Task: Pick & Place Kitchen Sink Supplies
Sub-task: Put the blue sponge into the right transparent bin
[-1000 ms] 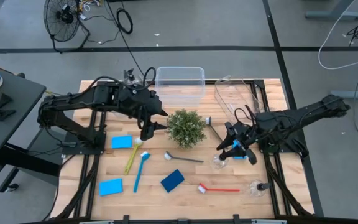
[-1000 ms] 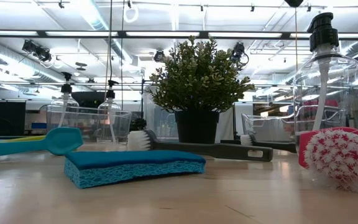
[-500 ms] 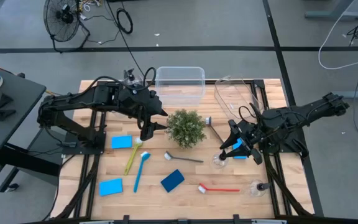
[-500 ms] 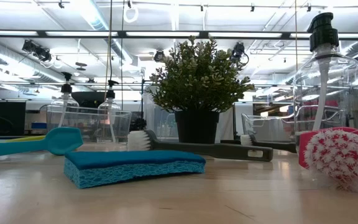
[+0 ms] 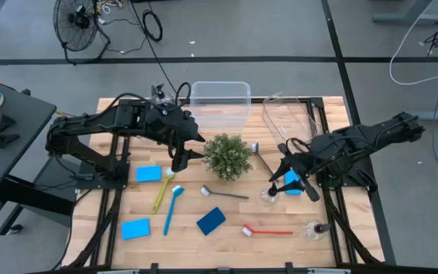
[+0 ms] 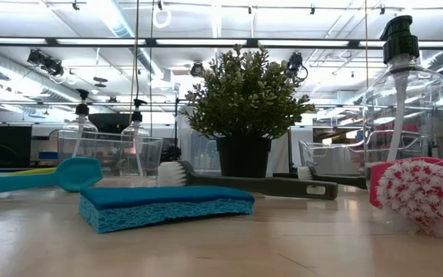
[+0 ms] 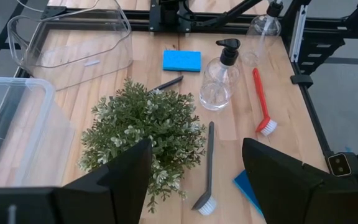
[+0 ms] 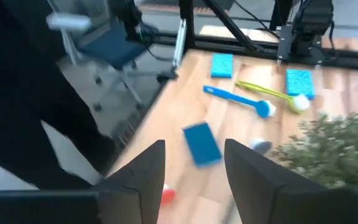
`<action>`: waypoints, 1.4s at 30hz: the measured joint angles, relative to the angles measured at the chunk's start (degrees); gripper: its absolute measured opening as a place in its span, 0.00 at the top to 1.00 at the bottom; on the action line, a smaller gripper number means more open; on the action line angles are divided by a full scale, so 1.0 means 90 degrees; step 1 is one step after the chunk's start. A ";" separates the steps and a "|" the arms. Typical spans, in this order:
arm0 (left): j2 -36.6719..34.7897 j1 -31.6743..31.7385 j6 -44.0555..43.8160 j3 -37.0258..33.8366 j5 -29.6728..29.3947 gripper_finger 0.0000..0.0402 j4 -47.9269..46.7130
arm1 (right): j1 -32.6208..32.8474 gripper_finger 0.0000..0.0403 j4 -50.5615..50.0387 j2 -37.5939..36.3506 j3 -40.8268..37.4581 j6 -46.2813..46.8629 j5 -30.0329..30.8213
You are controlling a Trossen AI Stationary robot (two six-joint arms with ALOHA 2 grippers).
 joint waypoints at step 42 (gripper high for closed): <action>0.0000 0.0000 -0.0066 0.0000 -0.0170 0.37 -0.0041 | 0.0771 0.58 -0.0907 0.0434 0.0013 0.0389 0.0539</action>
